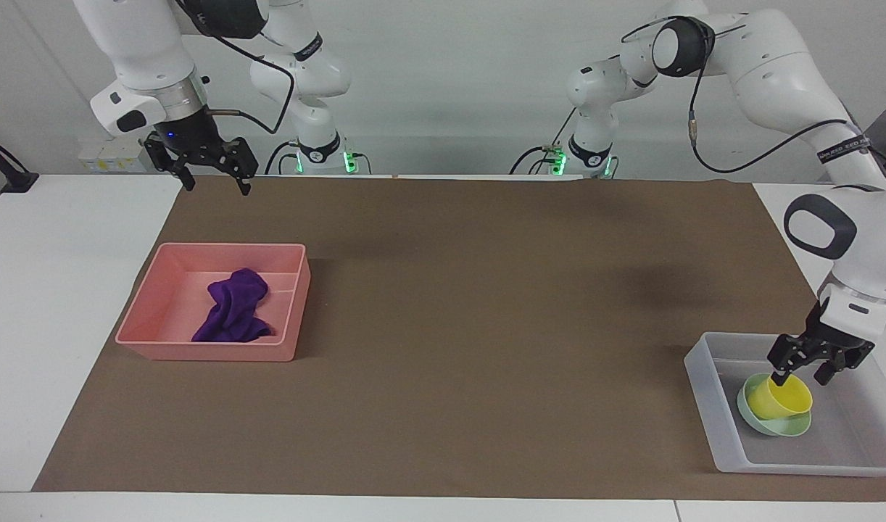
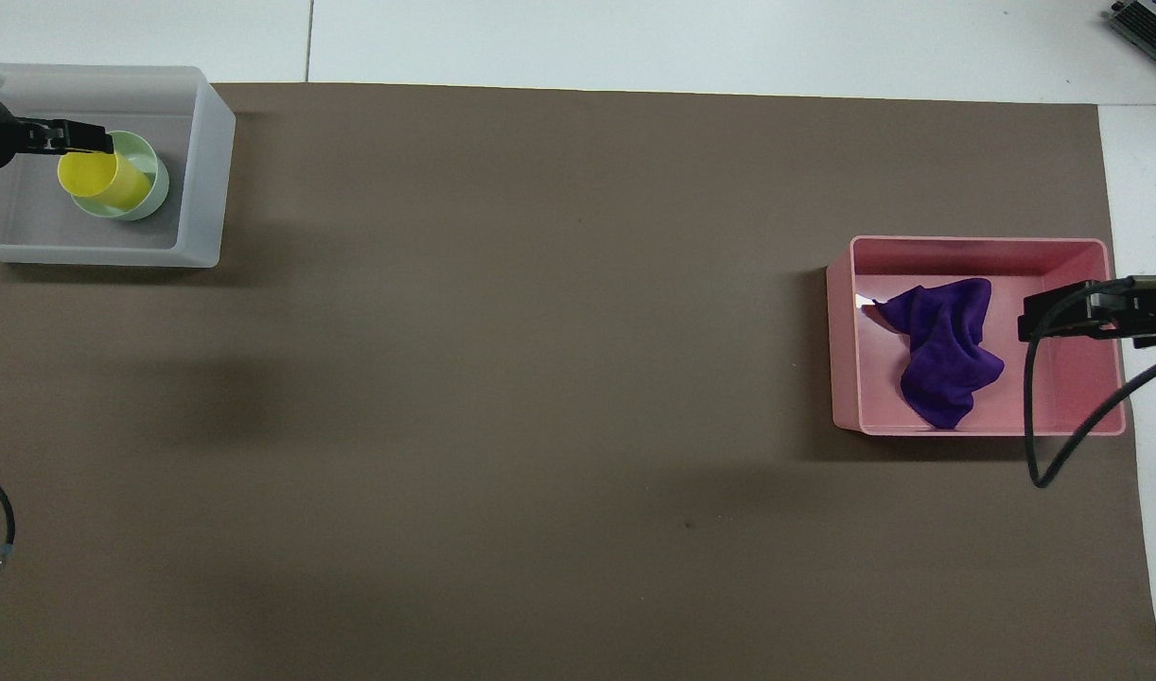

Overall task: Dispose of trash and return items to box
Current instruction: 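Open the left gripper over the cup while the right gripper withdraws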

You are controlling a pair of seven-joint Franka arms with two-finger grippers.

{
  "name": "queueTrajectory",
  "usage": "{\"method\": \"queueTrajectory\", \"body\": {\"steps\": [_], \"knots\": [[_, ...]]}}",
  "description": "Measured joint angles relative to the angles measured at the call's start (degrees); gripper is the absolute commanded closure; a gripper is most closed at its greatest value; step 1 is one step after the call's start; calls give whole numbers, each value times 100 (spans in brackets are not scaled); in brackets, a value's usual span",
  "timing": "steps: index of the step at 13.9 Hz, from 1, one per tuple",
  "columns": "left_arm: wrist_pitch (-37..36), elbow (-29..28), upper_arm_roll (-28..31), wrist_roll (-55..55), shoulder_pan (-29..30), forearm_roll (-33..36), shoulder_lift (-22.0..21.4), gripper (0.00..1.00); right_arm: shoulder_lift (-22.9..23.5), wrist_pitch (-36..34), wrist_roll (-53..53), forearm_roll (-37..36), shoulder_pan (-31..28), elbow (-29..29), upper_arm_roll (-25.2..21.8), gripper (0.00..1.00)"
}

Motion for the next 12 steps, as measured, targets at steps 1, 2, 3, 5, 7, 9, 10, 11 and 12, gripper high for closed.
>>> {"method": "queueTrajectory", "body": {"steps": [1, 2, 3, 5, 7, 9, 10, 11, 12], "knots": [[-192, -104, -2, 0, -110, 3, -248, 0, -26, -63, -156, -2, -19, 54, -12, 0], [-295, -284, -5, 1, -216, 4, -491, 0, -48, -81, -238, -1, -43, 71, -25, 0], [-346, -529, -10, 1, -332, 5, -747, 0, -59, -81, -269, -1, -79, 73, -28, 0], [-414, -1080, -15, 0, -598, 5, -1268, 0, -58, -82, -288, -1, -95, 72, -37, 0], [-713, -1484, -17, -3, -818, 5, -1734, 0, -58, -82, -288, -1, -95, 68, -37, 0], [-1177, -1652, -17, -20, -1007, 5, -2102, 0, -58, -82, -288, -1, -94, 64, -37, 0], [-1363, -1714, -17, -74, -1093, 5, -2262, 0, -58, -82, -288, -1, -93, 63, -36, 0], [-1514, -1776, -19, -146, -1171, 5, -2412, 0, -58, -82, -288, -1, -91, 60, -36, 0], [-1666, -1824, -18, -195, -1242, 5, -2538, 0, -58, -82, -288, -1, -91, 57, -36, 0]]}}
